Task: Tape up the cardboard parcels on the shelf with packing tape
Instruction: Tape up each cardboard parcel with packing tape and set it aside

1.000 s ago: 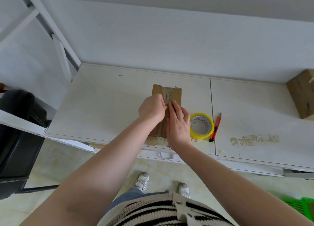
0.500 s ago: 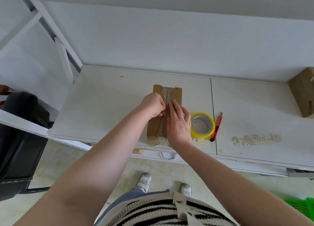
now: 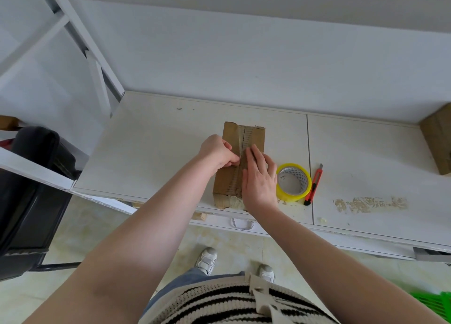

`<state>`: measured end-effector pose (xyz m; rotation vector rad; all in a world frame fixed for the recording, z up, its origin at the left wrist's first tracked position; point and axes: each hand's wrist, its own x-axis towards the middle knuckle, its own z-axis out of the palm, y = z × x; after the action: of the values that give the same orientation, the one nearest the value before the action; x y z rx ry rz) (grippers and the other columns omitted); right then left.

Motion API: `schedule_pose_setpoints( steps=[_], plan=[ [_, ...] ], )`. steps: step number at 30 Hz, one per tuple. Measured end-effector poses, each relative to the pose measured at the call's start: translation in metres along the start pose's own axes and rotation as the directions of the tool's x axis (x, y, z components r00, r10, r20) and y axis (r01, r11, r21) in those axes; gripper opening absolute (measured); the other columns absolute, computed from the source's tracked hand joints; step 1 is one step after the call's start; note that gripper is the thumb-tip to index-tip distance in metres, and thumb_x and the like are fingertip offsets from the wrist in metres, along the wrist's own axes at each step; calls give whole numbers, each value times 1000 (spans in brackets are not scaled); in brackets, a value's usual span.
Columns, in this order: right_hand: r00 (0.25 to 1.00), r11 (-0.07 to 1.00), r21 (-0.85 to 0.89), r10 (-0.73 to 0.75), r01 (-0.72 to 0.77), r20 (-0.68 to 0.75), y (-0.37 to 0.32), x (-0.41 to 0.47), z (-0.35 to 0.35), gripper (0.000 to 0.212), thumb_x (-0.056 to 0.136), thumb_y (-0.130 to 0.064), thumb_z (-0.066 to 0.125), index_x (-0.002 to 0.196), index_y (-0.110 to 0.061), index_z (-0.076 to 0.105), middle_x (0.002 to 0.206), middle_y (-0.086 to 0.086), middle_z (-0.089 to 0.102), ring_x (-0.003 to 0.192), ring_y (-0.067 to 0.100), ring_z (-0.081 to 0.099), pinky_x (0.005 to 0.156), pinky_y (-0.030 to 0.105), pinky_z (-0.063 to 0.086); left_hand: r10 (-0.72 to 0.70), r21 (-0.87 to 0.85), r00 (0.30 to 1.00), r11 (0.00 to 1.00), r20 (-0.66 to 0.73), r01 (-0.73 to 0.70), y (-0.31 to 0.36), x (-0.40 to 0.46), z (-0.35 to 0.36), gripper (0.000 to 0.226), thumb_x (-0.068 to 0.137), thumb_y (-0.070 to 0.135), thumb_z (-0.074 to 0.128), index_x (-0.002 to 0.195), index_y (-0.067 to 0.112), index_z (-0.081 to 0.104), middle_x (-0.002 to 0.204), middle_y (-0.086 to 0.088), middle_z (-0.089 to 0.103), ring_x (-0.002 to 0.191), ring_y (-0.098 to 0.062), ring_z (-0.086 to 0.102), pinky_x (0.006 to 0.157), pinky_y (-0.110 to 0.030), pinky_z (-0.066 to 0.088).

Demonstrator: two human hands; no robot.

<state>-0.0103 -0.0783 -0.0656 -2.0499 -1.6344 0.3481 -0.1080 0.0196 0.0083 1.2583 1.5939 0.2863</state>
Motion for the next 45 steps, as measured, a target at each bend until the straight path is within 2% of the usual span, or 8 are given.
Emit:
schedule_pose_setpoints(
  steps=[10, 17, 24, 28, 34, 38, 41, 45],
  plan=[
    [1000, 1000, 5, 8, -8, -1, 0, -1, 0, 51, 101, -21, 29, 151, -11, 35, 159, 1, 29, 135, 24, 22, 110, 46, 31, 12, 37, 1000, 999, 20, -13, -1, -1, 0, 28, 81, 3, 77, 99, 9, 57, 94, -11, 68, 76, -19, 62, 90, -33, 56],
    [1000, 1000, 1, 19, -19, 18, 0, 0, -1, 49, 103, -18, 36, 151, -12, 33, 160, 0, 26, 138, 25, 22, 111, 45, 28, 79, 234, 992, 967, 99, -100, 6, -8, -3, 29, 78, 2, 75, 82, 17, 51, 103, -11, 69, 96, -26, 67, 93, -43, 55],
    [1000, 1000, 7, 17, -17, 19, -1, 0, -2, 50, 102, -17, 37, 152, -12, 32, 160, 0, 26, 138, 24, 21, 111, 45, 28, 37, 92, 997, 995, 71, -44, -1, -4, -4, 31, 79, -1, 77, 93, 10, 52, 82, -8, 64, 75, -21, 68, 82, -37, 60],
    [999, 1000, 10, 23, -23, 22, -1, 0, -2, 50, 102, -17, 37, 152, -12, 32, 160, 0, 26, 137, 22, 19, 112, 44, 28, -35, -21, 993, 999, 113, 37, 2, -7, -4, 35, 84, -4, 72, 106, 7, 47, 97, -17, 68, 67, -18, 67, 66, -26, 58],
    [999, 1000, 5, 25, -25, 26, -2, 0, -2, 50, 103, -18, 37, 152, -12, 32, 160, -1, 26, 138, 23, 19, 112, 45, 29, -11, 71, 1000, 997, 28, 9, 5, -12, 0, 33, 86, -2, 69, 106, 10, 45, 87, -12, 65, 78, -23, 66, 57, -20, 46],
    [999, 1000, -1, 27, -27, 33, -1, -1, -3, 50, 103, -17, 36, 152, -13, 31, 161, -1, 25, 138, 23, 19, 111, 44, 29, 8, 97, 1000, 995, -16, -7, 6, -15, 3, 27, 83, -7, 65, 97, 10, 49, 76, -7, 58, 66, -21, 66, 57, -22, 49],
    [998, 999, -22, 34, -33, 49, -4, -1, -5, 51, 103, -19, 34, 154, -15, 28, 162, -4, 21, 140, 22, 18, 112, 43, 26, 41, 92, 996, 995, -80, -34, 1, -16, 7, 48, 79, -2, 68, 123, 3, 49, 88, -11, 65, 78, -24, 69, 70, -29, 55],
    [997, 998, -51, 46, -43, 56, -5, -1, -6, 52, 103, -19, 34, 154, -17, 27, 162, -6, 19, 142, 21, 18, 111, 41, 25, 133, 108, 980, 987, -149, -118, -7, -20, 14, 42, 79, 7, 70, 113, 10, 46, 94, -5, 65, 84, -17, 59, 56, -20, 37]
  ],
)
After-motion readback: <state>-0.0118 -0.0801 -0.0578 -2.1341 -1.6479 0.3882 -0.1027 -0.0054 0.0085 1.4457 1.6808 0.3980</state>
